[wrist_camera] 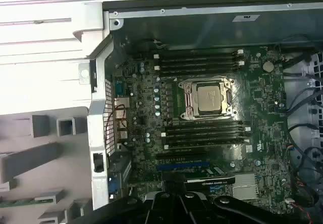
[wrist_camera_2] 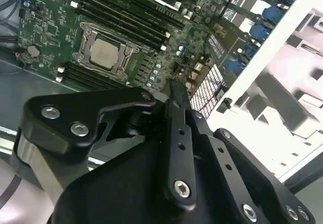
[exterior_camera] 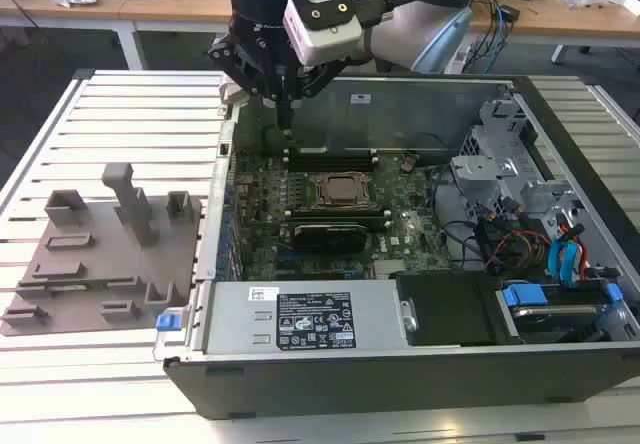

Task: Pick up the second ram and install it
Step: 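Reach for the second ram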

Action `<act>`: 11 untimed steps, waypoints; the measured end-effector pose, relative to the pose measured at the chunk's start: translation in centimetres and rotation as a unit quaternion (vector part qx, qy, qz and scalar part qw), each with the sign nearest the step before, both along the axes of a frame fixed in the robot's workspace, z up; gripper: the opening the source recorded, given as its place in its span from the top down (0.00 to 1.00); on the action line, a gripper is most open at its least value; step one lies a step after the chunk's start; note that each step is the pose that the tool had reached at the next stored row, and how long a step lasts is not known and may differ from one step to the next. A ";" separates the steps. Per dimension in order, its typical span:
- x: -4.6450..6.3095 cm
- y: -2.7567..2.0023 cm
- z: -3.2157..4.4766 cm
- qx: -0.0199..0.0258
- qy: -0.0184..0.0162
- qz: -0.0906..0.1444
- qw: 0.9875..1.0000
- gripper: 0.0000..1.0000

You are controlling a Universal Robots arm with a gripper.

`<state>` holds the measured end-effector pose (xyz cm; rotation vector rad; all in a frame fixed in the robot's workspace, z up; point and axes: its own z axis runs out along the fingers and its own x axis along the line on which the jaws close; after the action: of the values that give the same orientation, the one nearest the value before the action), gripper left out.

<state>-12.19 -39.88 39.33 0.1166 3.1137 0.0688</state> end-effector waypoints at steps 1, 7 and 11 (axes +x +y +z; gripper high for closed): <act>-0.4 0.00 0.00 0.000 0.000 0.000 1.000 0.90; -6.0 0.00 0.00 0.000 -0.001 0.000 1.000 0.90; -8.4 0.00 0.00 0.000 -0.001 0.000 1.000 0.90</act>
<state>-20.58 -39.89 39.33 0.1162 3.1112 0.0688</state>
